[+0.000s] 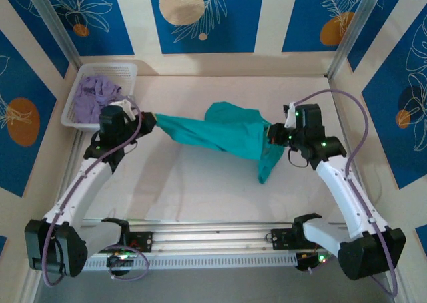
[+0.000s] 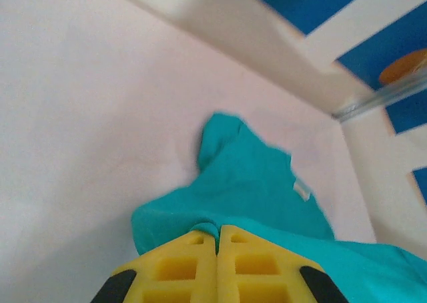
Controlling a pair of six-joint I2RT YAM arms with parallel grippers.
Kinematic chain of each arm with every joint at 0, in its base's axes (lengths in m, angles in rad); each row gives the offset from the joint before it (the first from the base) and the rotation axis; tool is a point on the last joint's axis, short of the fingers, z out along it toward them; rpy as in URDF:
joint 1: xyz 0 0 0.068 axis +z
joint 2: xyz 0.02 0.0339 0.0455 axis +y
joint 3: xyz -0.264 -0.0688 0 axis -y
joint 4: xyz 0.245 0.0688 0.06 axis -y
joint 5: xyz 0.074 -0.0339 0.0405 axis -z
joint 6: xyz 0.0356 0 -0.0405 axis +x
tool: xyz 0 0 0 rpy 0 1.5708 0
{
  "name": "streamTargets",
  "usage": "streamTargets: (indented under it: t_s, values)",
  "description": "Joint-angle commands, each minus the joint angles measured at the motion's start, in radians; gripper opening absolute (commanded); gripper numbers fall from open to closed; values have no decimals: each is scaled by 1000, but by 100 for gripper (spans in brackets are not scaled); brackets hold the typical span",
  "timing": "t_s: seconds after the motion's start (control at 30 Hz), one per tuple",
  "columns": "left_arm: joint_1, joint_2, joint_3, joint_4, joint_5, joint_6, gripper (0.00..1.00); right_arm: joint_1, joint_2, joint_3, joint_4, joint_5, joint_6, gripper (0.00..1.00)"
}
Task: Fold the inside-out t-shirt
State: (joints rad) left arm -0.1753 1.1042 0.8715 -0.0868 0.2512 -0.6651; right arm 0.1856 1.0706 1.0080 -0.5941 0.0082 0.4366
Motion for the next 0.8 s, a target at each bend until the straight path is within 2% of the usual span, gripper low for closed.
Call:
streamTargets:
  t_s: [0.0,0.17,0.33,0.63,0.77]
  values:
    - [13,32,20,-4,-92,-20,0,-59,139,30,15,-70,-27,5]
    - [15,159,21,-1,-62,-3,0,-79,380,57,60,-135,-33,8]
    - [15,241,4,36,-36,4,0,-64,507,52,109,-158,-36,10]
    - [15,287,-1,60,-8,7,0,-61,518,33,129,-157,-36,20]
    - [14,286,-7,64,-10,10,0,-61,502,20,138,-160,-34,18]
